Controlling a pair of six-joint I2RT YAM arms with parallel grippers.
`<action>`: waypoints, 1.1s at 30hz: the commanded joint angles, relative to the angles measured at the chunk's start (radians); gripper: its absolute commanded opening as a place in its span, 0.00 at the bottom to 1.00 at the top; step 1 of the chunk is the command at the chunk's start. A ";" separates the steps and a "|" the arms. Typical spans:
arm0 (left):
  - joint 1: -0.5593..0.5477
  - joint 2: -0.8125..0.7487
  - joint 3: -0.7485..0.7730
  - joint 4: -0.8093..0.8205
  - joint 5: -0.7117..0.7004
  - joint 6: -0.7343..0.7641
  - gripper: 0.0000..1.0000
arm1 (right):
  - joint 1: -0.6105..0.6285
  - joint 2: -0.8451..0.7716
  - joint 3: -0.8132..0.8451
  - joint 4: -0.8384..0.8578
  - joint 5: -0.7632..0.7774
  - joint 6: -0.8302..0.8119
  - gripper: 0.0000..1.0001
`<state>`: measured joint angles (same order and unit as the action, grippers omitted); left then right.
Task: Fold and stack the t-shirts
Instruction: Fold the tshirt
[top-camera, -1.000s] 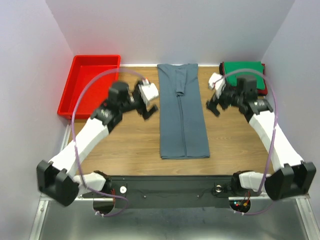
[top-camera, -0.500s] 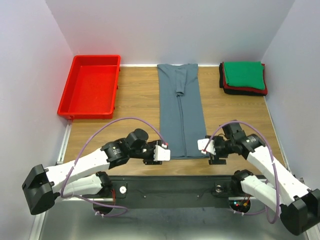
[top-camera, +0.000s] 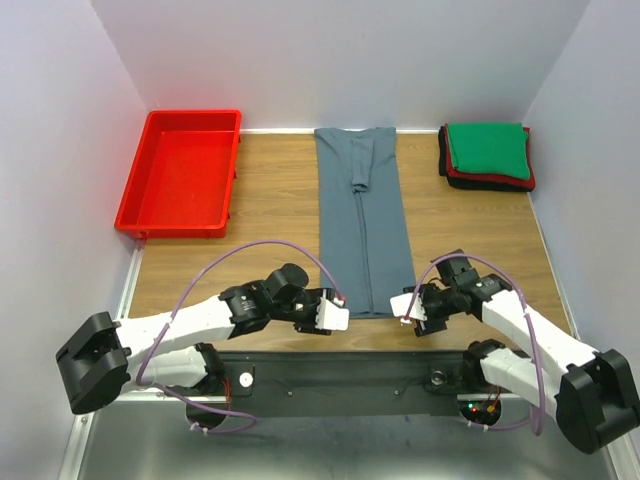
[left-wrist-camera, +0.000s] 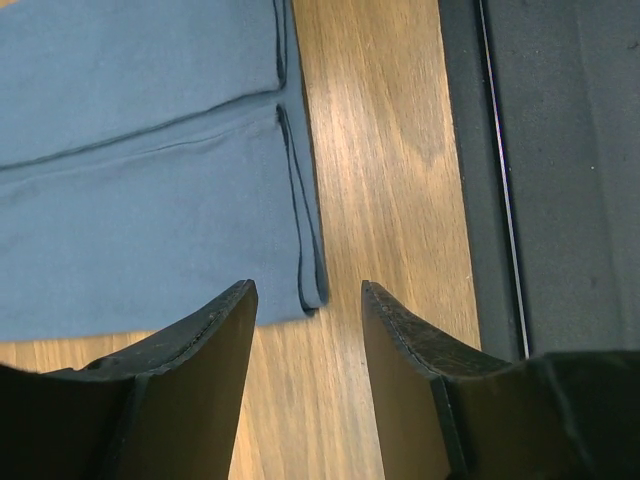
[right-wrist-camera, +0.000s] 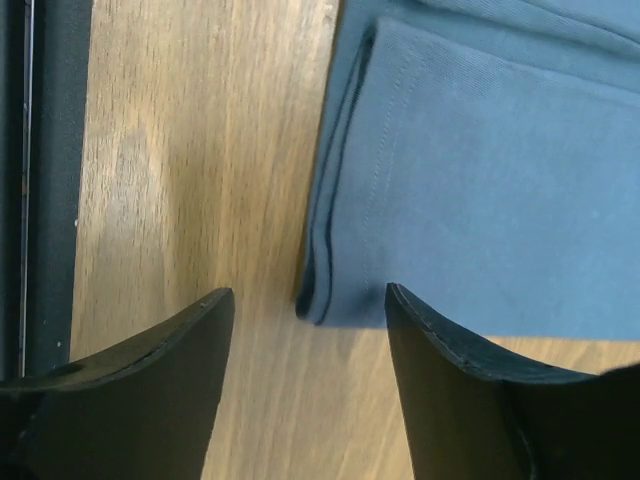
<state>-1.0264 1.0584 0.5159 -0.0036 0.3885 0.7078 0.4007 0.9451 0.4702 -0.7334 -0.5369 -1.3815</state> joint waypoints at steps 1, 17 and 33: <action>-0.004 0.006 -0.017 0.062 0.009 0.019 0.56 | 0.007 0.041 -0.018 0.084 -0.043 -0.059 0.66; -0.006 0.176 0.019 0.014 0.043 0.091 0.59 | 0.009 0.248 0.041 0.117 -0.012 -0.031 0.26; -0.006 0.137 0.084 0.005 0.076 0.150 0.57 | 0.009 0.310 0.085 0.115 -0.005 -0.019 0.01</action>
<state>-1.0264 1.2701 0.5343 0.0006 0.4046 0.8368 0.4007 1.2270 0.5514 -0.6273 -0.5766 -1.4040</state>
